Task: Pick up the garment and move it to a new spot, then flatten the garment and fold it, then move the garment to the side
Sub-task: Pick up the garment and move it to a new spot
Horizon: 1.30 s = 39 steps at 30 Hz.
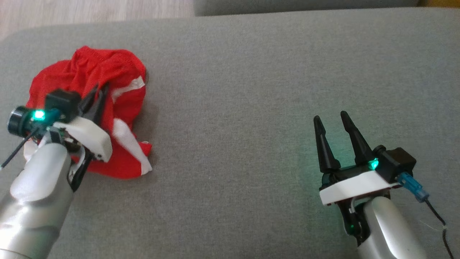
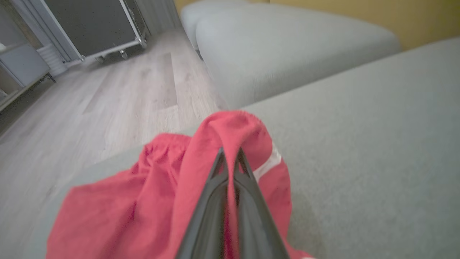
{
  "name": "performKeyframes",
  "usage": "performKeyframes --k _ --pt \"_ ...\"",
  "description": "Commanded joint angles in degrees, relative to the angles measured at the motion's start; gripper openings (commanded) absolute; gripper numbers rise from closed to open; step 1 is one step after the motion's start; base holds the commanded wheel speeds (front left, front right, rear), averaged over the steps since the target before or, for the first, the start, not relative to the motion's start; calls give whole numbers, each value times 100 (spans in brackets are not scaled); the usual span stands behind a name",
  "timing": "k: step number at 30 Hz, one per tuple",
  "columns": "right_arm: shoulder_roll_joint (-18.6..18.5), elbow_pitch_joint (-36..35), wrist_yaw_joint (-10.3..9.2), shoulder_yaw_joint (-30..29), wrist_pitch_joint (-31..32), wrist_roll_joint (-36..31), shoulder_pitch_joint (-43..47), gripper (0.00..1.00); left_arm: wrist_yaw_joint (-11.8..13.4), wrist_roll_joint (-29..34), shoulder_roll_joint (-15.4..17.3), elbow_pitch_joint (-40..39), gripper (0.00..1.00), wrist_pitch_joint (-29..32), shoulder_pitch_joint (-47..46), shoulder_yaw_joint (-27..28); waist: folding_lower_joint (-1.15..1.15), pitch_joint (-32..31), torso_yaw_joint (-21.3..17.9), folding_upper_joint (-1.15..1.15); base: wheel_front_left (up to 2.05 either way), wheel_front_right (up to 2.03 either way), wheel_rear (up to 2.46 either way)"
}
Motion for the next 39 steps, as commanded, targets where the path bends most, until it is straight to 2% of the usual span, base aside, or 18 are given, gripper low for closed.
performKeyframes --k 1,4,7,14,19,29,37,38,39 --pt "-15 -157 -4 118 -62 46 -107 100 56 -44 233 -211 0 -195 -389 318 0 -105 -51 0 0 0 0" --pt "-15 -121 -4 127 -62 81 -58 100 182 -133 157 -518 0 -660 -411 515 0 -269 -95 0 0 0 0" --pt "-15 -73 -4 138 -62 124 9 100 352 -34 146 -992 0 -875 -367 621 0 -431 -150 0 0 0 0" --pt "-15 -52 -4 148 -62 178 66 100 596 16 -132 -2291 0 -958 -24 827 0 -634 -366 0 0 0 0" --pt "-15 -121 -4 170 -62 250 11 100 631 86 -410 -2839 0 -960 138 640 0 -601 -691 0 0 0 0" --pt "-15 -416 -4 257 -62 589 -288 100 514 54 -929 -2820 0 -812 -145 237 0 -189 -1780 0 0 0 0" --pt "-15 -698 -4 303 -62 918 -495 100 345 137 -1319 -2099 0 -714 -668 -115 0 246 -2587 0 0 0 0" --pt "-15 -728 -4 302 -62 945 -502 100 320 162 -1377 -1978 44 -736 -748 -158 0 296 -2647 0 0 0 0" --pt "-15 -752 -4 305 -62 965 -505 100 319 179 -1440 -1855 100 -770 -821 -167 0 338 -2694 0 0 0 0"
